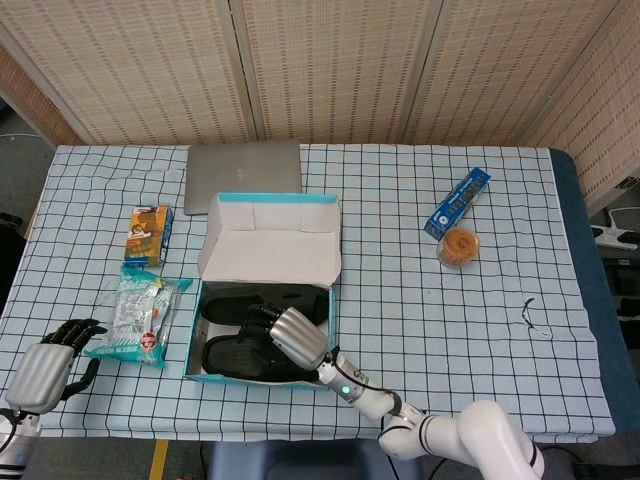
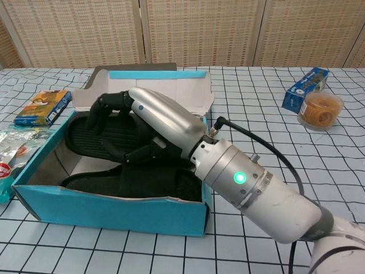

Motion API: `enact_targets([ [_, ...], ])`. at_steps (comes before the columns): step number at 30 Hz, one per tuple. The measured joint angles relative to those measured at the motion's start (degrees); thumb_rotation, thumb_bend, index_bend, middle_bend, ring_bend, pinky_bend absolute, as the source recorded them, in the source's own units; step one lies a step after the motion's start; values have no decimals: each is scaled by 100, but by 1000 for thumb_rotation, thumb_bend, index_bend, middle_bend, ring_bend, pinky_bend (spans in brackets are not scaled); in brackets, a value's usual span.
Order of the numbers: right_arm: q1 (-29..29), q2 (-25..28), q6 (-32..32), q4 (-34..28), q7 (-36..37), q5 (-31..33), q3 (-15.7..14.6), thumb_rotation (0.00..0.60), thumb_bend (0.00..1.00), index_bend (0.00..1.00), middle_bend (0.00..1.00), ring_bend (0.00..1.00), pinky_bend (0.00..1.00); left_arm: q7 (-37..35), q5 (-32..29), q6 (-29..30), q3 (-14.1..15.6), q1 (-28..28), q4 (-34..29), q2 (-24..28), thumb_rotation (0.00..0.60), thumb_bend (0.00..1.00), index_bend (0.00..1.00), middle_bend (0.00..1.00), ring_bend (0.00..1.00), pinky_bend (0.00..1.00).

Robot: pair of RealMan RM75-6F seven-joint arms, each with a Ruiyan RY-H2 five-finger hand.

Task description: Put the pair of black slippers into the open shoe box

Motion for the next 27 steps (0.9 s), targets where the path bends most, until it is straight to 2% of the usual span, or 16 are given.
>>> enact_targets([
  [3, -83, 493, 143, -742, -272, -49, -40, 600, 345, 291, 322, 154, 215, 7, -33, -16, -6, 1, 9, -9, 600, 472, 277, 206, 176, 399],
  [7, -316, 1355, 313, -1823, -885, -19, -150, 600, 344, 267, 321, 152, 215, 30, -57, -14, -22, 2, 23, -12, 600, 472, 277, 207, 175, 399],
  [11, -812, 2382, 611, -2859, -2004, 163, -396, 600, 343, 275, 321, 152, 216, 74, -59, 24, -31, 17, 11, -21, 600, 472, 277, 206, 175, 399],
  [14, -1382, 3023, 1075, -3173, -2941, 313, -644, 600, 342, 280, 321, 152, 216, 145, -52, 43, -32, 25, 18, -39, 600, 471, 277, 206, 176, 399],
  [17, -2116, 3473, 1739, -3150, -3619, 474, -876, 600, 341, 272, 315, 140, 215, 180, -89, 39, -53, 25, 23, -69, 600, 471, 277, 206, 175, 400],
  [19, -2528, 3647, 2111, -2996, -3761, 558, -974, 600, 328, 260, 295, 117, 185, 223, -99, 42, -60, 28, 30, -85, 600, 471, 277, 206, 175, 399],
  [21, -2827, 3769, 2374, -2786, -3671, 600, -1040, 600, 308, 255, 285, 107, 158, 276, -109, 39, -63, 29, 29, -102, 600, 471, 277, 206, 175, 399],
  [27, -3242, 3874, 2982, -2076, -3013, 463, -1051, 600, 280, 254, 284, 107, 153, 365, -80, 38, -51, 23, 27, -126, 600, 470, 277, 206, 176, 399],
])
